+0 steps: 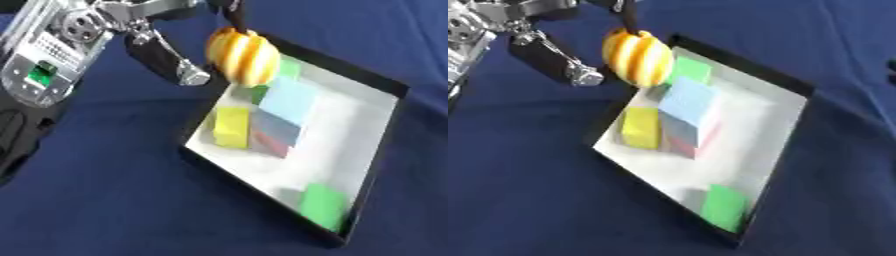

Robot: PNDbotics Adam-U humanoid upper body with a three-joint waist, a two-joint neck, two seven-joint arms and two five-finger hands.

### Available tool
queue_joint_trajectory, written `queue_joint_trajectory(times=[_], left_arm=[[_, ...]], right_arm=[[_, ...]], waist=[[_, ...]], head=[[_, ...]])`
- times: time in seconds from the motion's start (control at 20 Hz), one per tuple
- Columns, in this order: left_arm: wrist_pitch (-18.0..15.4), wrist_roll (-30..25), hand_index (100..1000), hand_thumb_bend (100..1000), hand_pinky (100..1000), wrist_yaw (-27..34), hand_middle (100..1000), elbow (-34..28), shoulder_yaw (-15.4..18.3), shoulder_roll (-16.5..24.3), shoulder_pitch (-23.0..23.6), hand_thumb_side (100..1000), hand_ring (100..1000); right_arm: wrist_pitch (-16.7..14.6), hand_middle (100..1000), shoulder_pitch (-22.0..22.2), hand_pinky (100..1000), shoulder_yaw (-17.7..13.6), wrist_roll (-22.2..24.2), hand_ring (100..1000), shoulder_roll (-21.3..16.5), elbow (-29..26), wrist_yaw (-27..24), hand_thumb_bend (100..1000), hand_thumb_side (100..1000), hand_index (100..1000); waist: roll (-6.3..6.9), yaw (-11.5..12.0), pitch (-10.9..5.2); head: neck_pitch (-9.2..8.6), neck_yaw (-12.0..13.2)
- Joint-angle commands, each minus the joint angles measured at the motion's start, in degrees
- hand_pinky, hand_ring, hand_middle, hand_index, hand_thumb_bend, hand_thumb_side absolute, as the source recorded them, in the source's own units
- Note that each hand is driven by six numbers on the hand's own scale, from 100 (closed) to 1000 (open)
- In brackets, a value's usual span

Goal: Pick up objects on the table and place them in the box.

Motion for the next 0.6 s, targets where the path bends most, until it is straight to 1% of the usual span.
queue_joint_trajectory(times=[0.05,0.3,0.4,0.6], left_arm=[[0.38,-0.1,648,311,647,-0.94,578,-0.17,0.04,-1.75,-0.7,100,640],[0.14,-0.61,651,284,648,-2.84,579,2.73,-0.47,-5.51,0.0,100,639],[-0.04,-0.64,663,298,655,-3.97,590,4.13,-0.69,-6.35,0.4,100,648],[-0.85,-1.16,693,288,673,-6.3,617,7.55,-1.21,-7.6,1.27,100,673]], right_arm=[[-0.02,714,-0.16,804,-0.72,-0.24,766,-1.77,-0.99,0.05,100,524,806],[-0.01,714,0.09,804,-0.77,-0.32,767,-1.85,-0.86,0.11,100,524,806],[0.01,714,0.1,804,-0.76,-0.32,767,-1.88,-0.82,0.12,100,523,806],[0.03,714,0.09,804,-0.8,-0.32,767,-2.01,-0.9,0.15,100,522,806]], waist=[[-1.13,0.12,-2.72],[-1.02,0.32,-2.76],[-1.02,0.35,-2.73],[-1.14,0.44,-2.66]], head=[[-0.16,-0.62],[-0.14,-0.98],[-0.21,-1.03],[-0.33,-0.92]])
